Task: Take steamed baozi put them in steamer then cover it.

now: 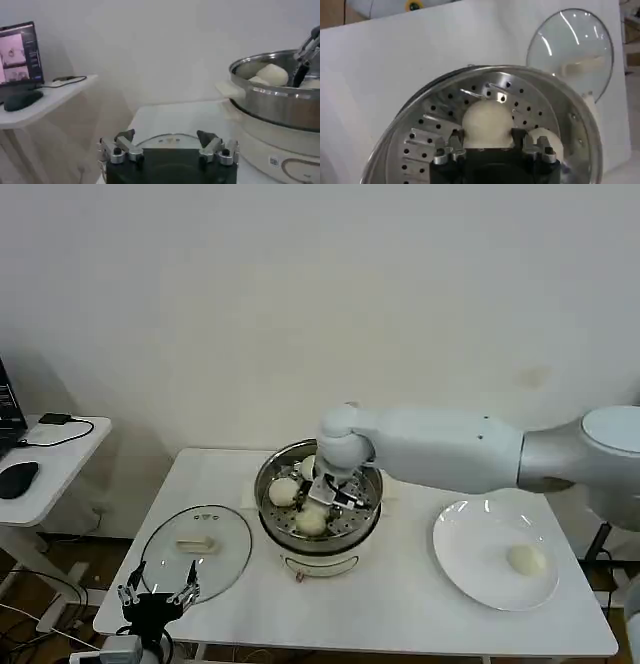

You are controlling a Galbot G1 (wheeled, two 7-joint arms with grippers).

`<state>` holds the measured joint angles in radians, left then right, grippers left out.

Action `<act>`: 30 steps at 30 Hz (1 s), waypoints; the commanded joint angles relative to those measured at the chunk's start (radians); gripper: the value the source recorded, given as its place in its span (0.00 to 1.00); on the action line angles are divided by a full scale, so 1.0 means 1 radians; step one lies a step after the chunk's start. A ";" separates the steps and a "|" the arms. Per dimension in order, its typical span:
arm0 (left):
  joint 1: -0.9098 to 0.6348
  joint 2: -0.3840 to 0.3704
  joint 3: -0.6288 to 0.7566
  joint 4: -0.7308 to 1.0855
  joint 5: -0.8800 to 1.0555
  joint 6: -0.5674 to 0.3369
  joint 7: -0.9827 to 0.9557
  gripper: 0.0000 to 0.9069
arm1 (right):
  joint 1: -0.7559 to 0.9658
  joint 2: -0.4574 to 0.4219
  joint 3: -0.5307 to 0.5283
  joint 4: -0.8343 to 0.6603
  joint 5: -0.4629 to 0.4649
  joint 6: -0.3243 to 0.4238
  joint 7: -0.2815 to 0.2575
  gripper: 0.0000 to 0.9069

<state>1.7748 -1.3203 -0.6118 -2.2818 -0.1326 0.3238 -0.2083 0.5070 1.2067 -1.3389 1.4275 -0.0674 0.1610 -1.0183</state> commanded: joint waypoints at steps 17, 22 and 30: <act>-0.008 0.024 -0.007 0.000 -0.018 0.003 0.000 1.00 | 0.090 -0.128 0.067 0.024 -0.015 -0.016 0.008 1.00; -0.015 0.044 -0.010 0.000 -0.033 0.004 0.003 1.00 | 0.113 -0.286 0.124 0.014 -0.006 -0.150 -0.024 1.00; -0.034 0.060 0.018 -0.005 -0.033 0.004 0.007 1.00 | 0.051 -0.587 0.183 0.010 -0.014 -0.280 -0.055 1.00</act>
<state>1.7494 -1.2744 -0.6072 -2.2851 -0.1621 0.3270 -0.2019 0.5930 0.9370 -1.2253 1.4350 -0.0775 0.0303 -1.0496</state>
